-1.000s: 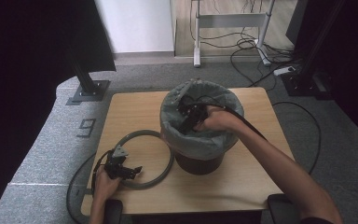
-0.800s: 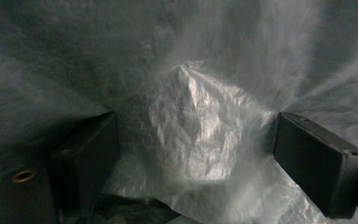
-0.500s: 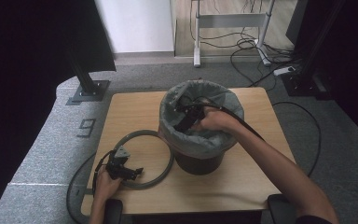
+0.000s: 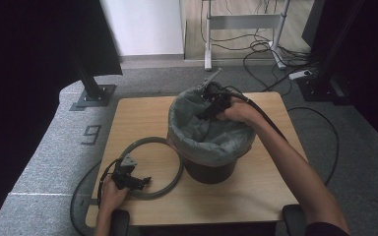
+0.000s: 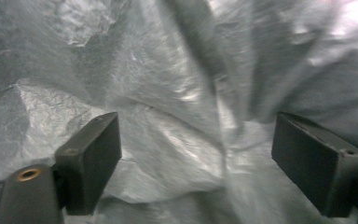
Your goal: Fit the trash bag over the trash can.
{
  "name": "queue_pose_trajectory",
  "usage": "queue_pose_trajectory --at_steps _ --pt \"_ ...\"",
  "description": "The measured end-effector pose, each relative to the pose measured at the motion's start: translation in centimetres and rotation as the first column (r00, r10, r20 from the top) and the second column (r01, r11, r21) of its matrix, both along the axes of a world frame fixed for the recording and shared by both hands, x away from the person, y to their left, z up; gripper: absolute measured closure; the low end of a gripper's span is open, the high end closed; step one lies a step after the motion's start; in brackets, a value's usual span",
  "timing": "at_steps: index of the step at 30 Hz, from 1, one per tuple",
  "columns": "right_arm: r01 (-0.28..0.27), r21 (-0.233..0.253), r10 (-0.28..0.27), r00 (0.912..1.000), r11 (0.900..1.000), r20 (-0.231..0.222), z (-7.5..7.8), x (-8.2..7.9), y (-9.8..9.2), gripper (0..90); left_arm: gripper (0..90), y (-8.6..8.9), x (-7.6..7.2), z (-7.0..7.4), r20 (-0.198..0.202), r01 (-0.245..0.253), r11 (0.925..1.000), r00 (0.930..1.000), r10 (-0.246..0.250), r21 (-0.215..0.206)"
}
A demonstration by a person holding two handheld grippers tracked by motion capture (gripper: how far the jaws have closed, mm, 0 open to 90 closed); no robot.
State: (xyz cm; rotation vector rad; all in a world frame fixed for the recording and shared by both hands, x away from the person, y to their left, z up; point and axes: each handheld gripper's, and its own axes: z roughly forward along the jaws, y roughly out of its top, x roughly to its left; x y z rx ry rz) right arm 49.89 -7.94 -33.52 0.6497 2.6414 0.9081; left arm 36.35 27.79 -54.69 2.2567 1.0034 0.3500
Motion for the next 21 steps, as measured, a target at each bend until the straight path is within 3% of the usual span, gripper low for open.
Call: queue_pose_trajectory --at_steps 4,8,11,17,21 --pt "-0.006 -0.055 0.003 0.9985 0.998 -0.054 -2.2 0.7 1.1 13.5 0.0 0.0 0.0 0.0 0.0 0.001 1.0 1.0 -0.001 0.0" --pt "-0.001 -0.065 -0.003 0.9978 0.998 -0.066 -2.3 0.7 1.2 14.2 0.0 0.0 0.0 0.0 -0.001 0.002 1.0 1.0 -0.002 0.0" --pt "0.008 -0.029 -0.009 0.9993 1.0 -0.037 -1.2 0.0 0.8 14.2 0.0 0.0 0.0 0.0 -0.001 0.0 1.0 1.0 0.0 -0.001" --pt "-0.039 0.073 0.038 0.9992 0.997 0.006 2.3 -1.7 -0.6 13.9 0.0 -0.1 0.0 0.0 -0.001 -0.008 1.0 1.0 0.008 -0.002" --pt "-0.07 0.1 0.067 0.997 0.993 0.039 4.3 -2.7 -1.9 13.8 0.0 -0.2 0.0 0.0 -0.002 -0.012 0.9999 0.9999 0.012 -0.002"
